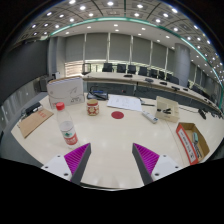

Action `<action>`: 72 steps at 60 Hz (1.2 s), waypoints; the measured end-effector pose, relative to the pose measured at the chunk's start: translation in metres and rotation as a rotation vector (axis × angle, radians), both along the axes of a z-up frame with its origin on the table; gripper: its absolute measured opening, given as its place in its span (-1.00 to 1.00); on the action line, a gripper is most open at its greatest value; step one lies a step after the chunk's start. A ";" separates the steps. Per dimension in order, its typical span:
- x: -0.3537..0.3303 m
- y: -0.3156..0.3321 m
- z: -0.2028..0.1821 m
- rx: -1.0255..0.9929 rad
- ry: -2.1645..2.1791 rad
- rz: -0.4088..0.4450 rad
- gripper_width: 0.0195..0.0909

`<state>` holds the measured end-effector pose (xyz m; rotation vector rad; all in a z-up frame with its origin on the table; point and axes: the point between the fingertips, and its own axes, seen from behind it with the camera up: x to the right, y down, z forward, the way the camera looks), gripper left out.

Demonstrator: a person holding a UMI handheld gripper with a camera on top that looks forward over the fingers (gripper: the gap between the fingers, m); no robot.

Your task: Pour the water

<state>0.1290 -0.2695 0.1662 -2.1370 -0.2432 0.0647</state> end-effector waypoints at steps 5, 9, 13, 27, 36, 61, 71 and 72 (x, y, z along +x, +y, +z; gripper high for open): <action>-0.048 -0.001 -0.016 0.009 0.014 0.038 0.85; -0.089 0.002 -0.030 0.013 0.036 0.071 0.86; -0.125 0.011 -0.041 0.028 0.055 0.087 0.87; -0.208 0.078 -0.074 0.133 0.071 0.062 0.80; -0.206 0.120 -0.094 0.173 0.041 -0.036 0.19; -0.257 0.140 -0.051 0.174 0.156 -0.056 -0.58; -0.315 0.183 0.011 0.206 0.408 -0.026 -0.58; -0.320 0.189 0.017 0.205 0.448 -0.026 -0.58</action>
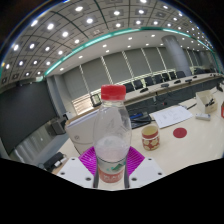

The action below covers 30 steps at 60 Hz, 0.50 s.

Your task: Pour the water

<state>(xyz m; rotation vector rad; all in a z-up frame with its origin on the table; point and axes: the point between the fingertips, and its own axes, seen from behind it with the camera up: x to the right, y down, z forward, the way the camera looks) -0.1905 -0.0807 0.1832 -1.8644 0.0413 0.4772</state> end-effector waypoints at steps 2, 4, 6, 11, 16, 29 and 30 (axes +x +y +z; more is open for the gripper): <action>-0.009 0.012 0.013 -0.004 0.090 0.009 -0.58; -0.019 0.024 0.026 -0.014 0.191 0.017 -0.58; -0.026 0.038 0.038 -0.025 0.295 0.025 -0.58; -0.038 0.069 0.066 -0.064 0.553 0.055 -0.58; -0.039 0.101 0.080 -0.107 0.777 0.047 -0.58; -0.026 0.172 0.066 -0.250 1.254 -0.004 -0.59; -0.025 0.177 0.063 -0.264 1.295 -0.009 -0.59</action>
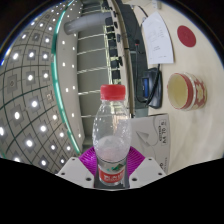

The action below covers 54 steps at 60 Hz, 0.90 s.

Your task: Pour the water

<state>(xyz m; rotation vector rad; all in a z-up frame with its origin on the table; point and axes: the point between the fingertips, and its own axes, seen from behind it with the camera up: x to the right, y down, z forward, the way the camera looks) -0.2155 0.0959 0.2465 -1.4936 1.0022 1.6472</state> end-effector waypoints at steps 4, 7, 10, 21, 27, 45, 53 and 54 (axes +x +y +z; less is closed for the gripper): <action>0.007 0.009 -0.009 -0.062 0.148 -0.003 -0.58; 0.007 0.020 -0.022 -0.102 0.241 -0.008 -0.58; 0.009 0.027 -0.033 -0.140 0.333 -0.017 -0.58; 0.008 0.033 -0.052 -0.208 0.459 -0.004 -0.59; 0.002 0.032 -0.050 -0.214 0.446 0.030 -0.59; 0.030 0.024 0.004 0.018 -0.172 0.111 -0.58; 0.100 0.037 0.037 0.197 -0.616 0.026 -0.58; 0.109 0.039 0.040 0.216 -0.672 0.013 -0.58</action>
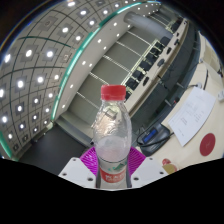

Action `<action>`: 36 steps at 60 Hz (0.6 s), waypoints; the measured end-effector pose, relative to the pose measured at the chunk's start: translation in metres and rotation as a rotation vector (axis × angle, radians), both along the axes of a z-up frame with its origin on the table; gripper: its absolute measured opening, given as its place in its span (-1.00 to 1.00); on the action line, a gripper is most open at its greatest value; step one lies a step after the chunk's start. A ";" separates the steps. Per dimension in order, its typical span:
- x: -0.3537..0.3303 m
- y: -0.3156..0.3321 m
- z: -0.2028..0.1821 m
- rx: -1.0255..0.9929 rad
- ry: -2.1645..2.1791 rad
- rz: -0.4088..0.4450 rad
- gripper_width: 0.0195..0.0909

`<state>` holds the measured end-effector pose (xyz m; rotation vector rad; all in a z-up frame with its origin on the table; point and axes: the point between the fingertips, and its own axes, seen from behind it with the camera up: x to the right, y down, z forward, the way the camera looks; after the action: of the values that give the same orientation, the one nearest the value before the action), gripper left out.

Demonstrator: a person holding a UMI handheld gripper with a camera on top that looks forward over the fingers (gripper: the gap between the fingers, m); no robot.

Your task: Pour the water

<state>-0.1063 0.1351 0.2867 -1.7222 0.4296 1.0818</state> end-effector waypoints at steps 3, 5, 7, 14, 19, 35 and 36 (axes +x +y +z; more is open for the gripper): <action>0.029 0.010 0.006 0.059 -0.156 -0.037 -0.58; 0.048 0.015 0.007 0.090 -0.259 -0.064 -0.58; 0.067 0.019 0.006 0.124 -0.360 -0.085 -0.58; 0.132 0.032 -0.021 0.178 -0.677 -0.144 -0.59; 0.162 0.037 -0.054 0.165 -0.827 -0.156 -0.59; 0.199 0.040 -0.180 0.064 -0.981 -0.109 -0.58; 0.200 0.038 -0.185 0.058 -0.981 -0.103 -0.58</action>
<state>0.0934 0.1728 0.1018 -1.9160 -0.1379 0.0911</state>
